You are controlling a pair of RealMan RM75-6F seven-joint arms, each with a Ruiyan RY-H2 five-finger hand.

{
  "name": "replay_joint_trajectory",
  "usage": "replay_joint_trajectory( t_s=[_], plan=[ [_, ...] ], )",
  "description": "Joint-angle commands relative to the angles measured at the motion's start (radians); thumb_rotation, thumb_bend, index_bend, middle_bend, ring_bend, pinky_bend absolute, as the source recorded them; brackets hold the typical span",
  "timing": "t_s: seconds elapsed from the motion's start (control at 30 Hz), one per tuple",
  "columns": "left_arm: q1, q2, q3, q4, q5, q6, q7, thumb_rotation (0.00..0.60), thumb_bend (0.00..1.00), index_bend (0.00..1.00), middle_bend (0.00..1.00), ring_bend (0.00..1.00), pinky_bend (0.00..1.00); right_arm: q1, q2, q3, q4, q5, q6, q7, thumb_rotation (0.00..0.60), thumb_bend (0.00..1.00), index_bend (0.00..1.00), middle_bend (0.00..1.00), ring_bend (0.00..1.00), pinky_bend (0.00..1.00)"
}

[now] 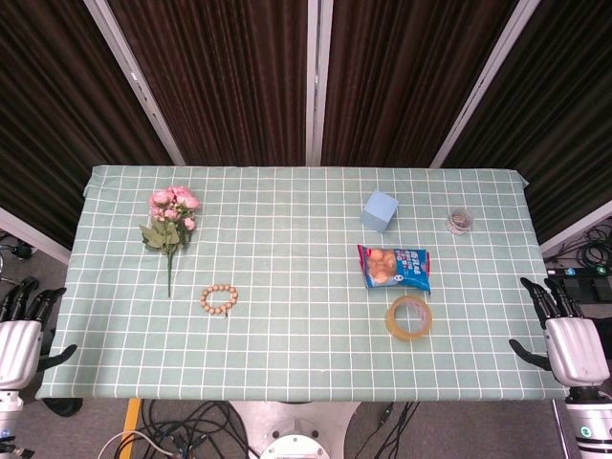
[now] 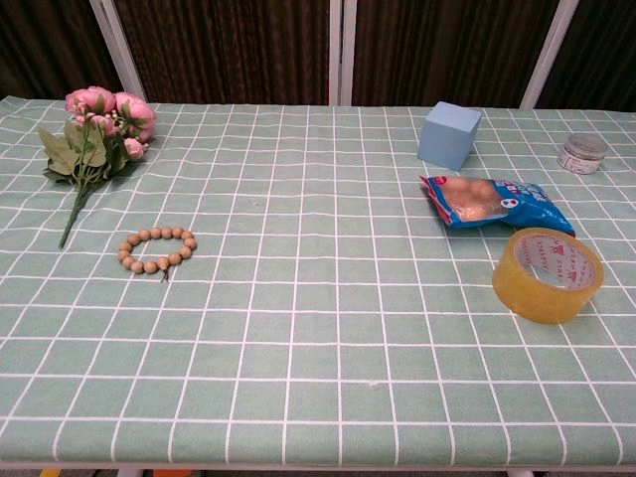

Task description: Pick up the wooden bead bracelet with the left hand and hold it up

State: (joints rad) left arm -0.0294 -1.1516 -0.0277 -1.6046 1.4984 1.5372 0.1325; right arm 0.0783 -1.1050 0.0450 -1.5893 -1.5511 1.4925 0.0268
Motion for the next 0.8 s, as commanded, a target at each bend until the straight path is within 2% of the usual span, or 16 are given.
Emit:
replay_joint_trajectory(
  t_s=[0.03,0.53,0.63,0.8],
  plan=[
    [0.000,-0.001,0.001,-0.001,0.000,-0.001,0.002,0.600,0.02,0.17,0.19,0.04,0.07,0.002,0.000,0.001,0.002,0.000,-0.002,0.001,0.600,0.06,0.07,0.17,0.06,0.19],
    [-0.015,0.002,0.000,0.005,0.052,0.013,-0.016,0.600,0.02,0.18,0.19,0.04,0.07,-0.024,0.012,-0.004,0.008,-0.022,0.054,0.029,0.600,0.06,0.07,0.17,0.06,0.19],
    [-0.052,0.008,-0.007,0.018,0.091,-0.010,-0.042,0.600,0.02,0.20,0.22,0.04,0.07,-0.028,0.020,-0.002,0.003,-0.030,0.066,0.031,0.600,0.06,0.07,0.17,0.06,0.19],
    [-0.180,-0.011,-0.034,0.078,0.202,-0.085,-0.120,0.600,0.02,0.30,0.33,0.11,0.10,-0.024,0.038,0.004,-0.018,-0.045,0.075,0.015,0.600,0.06,0.07,0.17,0.06,0.19]
  ],
)
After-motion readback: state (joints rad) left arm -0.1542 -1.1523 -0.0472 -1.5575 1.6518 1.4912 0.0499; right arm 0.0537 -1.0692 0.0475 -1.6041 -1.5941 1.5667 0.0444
